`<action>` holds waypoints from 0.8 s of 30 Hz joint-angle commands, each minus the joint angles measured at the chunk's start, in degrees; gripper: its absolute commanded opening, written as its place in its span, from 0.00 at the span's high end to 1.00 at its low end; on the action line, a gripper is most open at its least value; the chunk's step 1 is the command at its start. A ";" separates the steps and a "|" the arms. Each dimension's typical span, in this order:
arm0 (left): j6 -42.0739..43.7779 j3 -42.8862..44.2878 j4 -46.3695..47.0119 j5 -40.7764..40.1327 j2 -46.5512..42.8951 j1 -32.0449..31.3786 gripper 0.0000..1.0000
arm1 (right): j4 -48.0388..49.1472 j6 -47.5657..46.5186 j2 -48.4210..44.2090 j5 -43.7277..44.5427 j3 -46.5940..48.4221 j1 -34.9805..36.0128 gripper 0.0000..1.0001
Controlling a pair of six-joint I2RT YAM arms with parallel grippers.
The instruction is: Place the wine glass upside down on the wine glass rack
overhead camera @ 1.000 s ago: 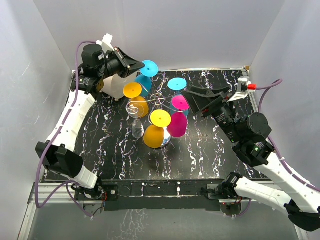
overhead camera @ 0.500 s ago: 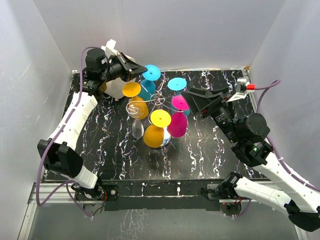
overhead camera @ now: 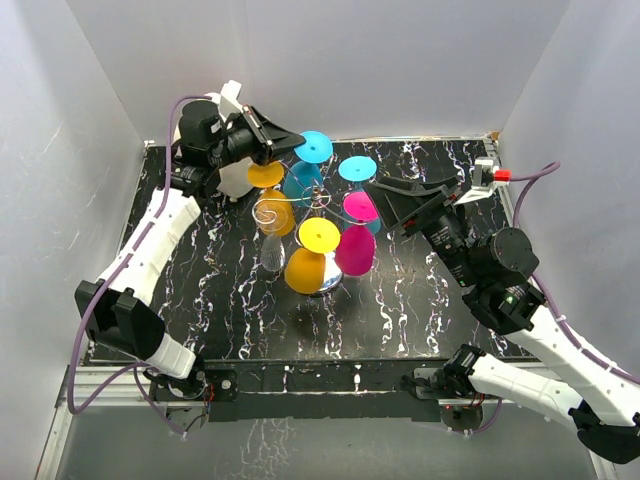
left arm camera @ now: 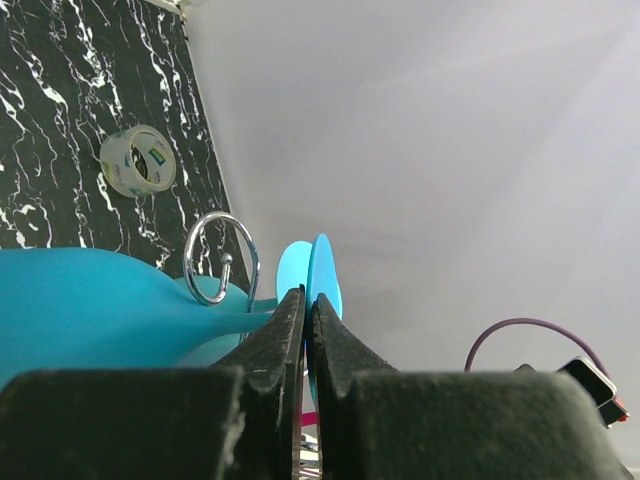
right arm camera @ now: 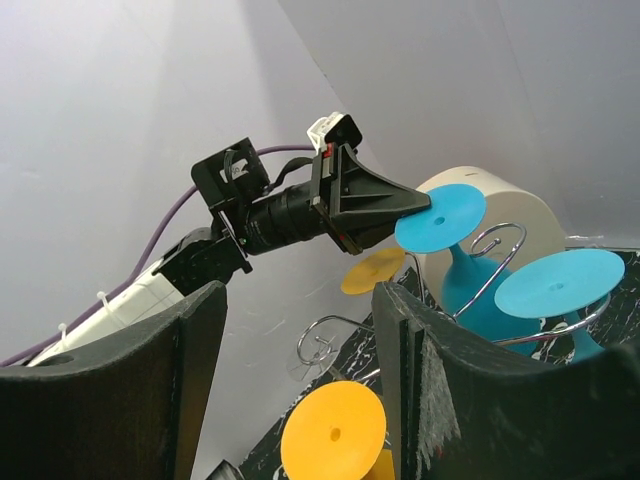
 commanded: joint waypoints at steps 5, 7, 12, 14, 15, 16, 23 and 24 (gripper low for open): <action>0.65 -0.57 0.04 -1.80 -4.77 -0.88 1.00 | 2.03 0.25 -1.32 1.16 -0.02 0.20 0.42; 0.31 -0.57 0.69 -0.93 -4.50 -1.01 1.00 | 1.96 0.34 -1.32 1.12 -0.01 0.17 0.42; 0.11 0.25 1.60 -1.17 -3.50 -2.63 1.00 | 1.86 0.50 -1.25 1.14 -0.15 0.13 0.42; 0.80 1.94 0.73 -1.26 -2.19 -3.83 1.00 | 1.91 0.58 -1.23 1.29 -0.25 0.18 0.42; 1.60 2.83 0.03 -1.92 -1.57 -4.30 1.00 | 1.87 0.67 -1.31 1.33 -0.18 0.21 0.42; 1.93 3.35 -0.34 -2.53 -1.16 -4.53 1.00 | 1.90 0.81 -1.30 1.39 -0.16 0.20 0.42; 2.80 6.32 -0.46 -4.43 1.61 -4.75 1.00 | 1.88 0.71 -2.26 2.29 -0.42 0.19 0.41; 2.84 6.79 -0.40 -4.52 2.19 -4.75 1.00 | 1.78 0.77 -2.32 2.36 -0.40 0.22 0.41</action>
